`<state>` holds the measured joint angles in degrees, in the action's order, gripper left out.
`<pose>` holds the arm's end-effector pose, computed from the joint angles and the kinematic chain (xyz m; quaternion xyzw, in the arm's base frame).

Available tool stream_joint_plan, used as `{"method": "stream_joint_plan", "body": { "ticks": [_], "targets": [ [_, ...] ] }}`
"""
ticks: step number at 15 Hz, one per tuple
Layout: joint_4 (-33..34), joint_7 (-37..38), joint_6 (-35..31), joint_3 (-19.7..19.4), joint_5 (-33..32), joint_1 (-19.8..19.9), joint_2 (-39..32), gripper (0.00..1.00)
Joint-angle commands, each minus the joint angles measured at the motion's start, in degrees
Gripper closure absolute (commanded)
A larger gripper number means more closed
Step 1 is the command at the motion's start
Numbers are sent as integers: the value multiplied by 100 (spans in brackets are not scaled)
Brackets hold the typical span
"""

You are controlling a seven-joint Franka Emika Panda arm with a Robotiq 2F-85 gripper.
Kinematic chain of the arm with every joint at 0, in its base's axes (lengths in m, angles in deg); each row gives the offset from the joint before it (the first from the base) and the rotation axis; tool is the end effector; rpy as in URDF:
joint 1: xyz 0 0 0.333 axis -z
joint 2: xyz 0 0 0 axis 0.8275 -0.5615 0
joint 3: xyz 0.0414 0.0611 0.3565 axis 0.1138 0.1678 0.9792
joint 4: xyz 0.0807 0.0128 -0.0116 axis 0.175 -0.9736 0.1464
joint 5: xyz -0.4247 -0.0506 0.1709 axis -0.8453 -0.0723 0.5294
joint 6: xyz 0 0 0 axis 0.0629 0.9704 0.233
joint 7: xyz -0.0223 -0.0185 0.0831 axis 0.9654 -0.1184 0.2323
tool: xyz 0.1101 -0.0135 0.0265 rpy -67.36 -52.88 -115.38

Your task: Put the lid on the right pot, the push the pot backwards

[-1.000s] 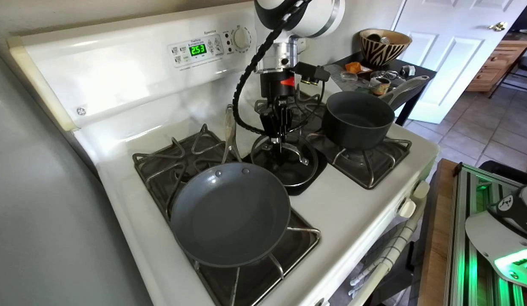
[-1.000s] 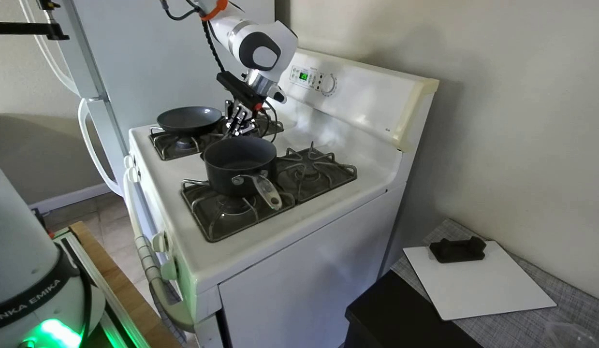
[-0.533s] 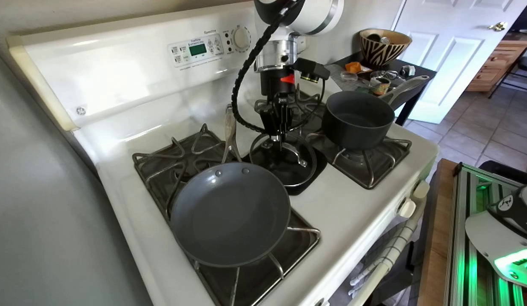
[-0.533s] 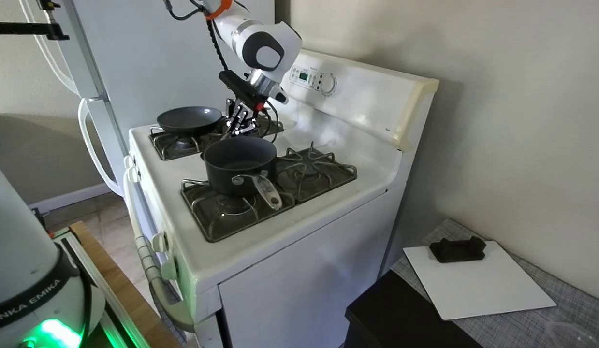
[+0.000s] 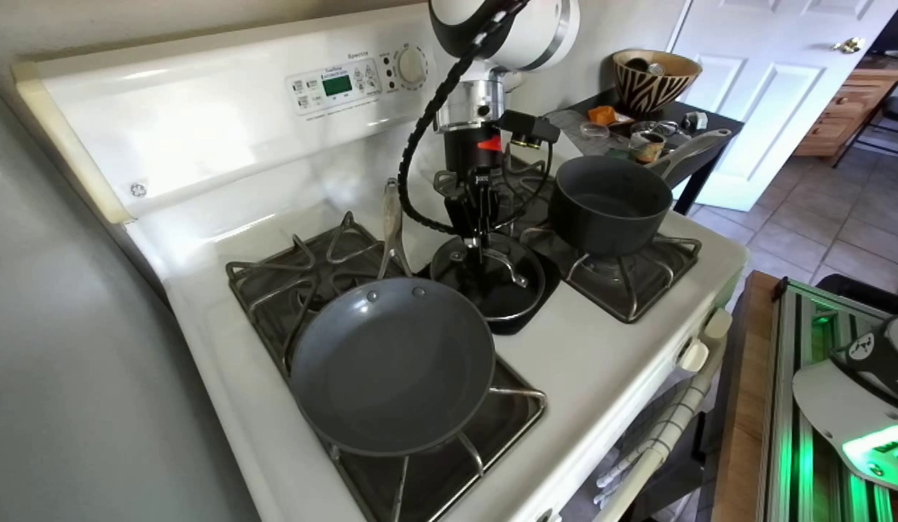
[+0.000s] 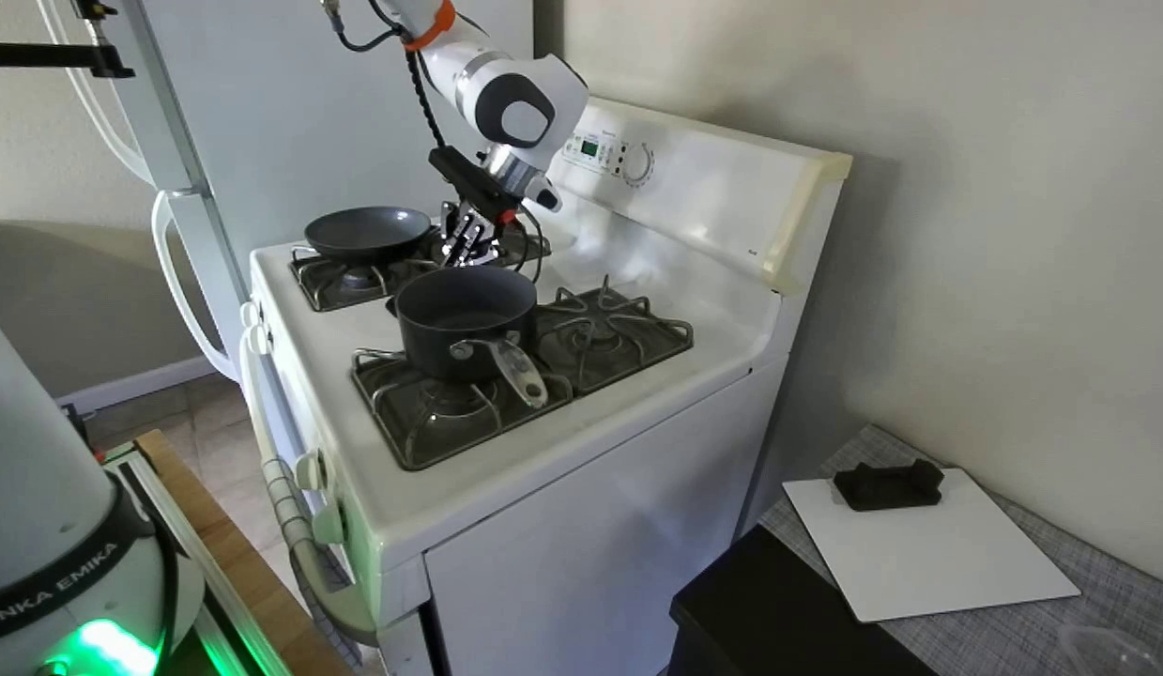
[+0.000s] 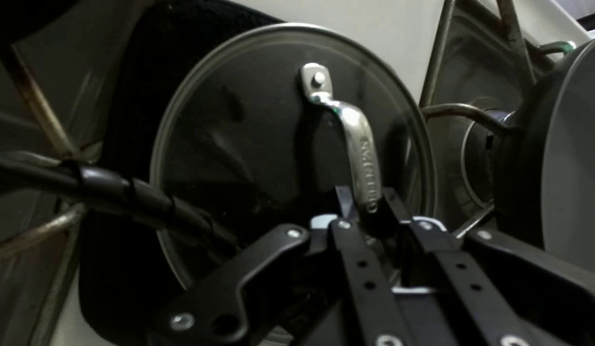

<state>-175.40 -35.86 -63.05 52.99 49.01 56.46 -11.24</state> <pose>0.6427 0.0970 0.2590 -0.9591 -0.0715 0.1778 0.2085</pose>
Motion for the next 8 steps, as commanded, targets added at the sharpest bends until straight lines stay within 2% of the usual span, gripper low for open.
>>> {"method": "stream_joint_plan", "body": {
  "ticks": [1,6,8],
  "targets": [
    [50,40,-110,-4,-153,-104,-169,97],
    [43,89,-236,-11,-377,-212,-205,97],
    [-20,100,-380,-14,-517,-276,-194,91]
  ]
}}
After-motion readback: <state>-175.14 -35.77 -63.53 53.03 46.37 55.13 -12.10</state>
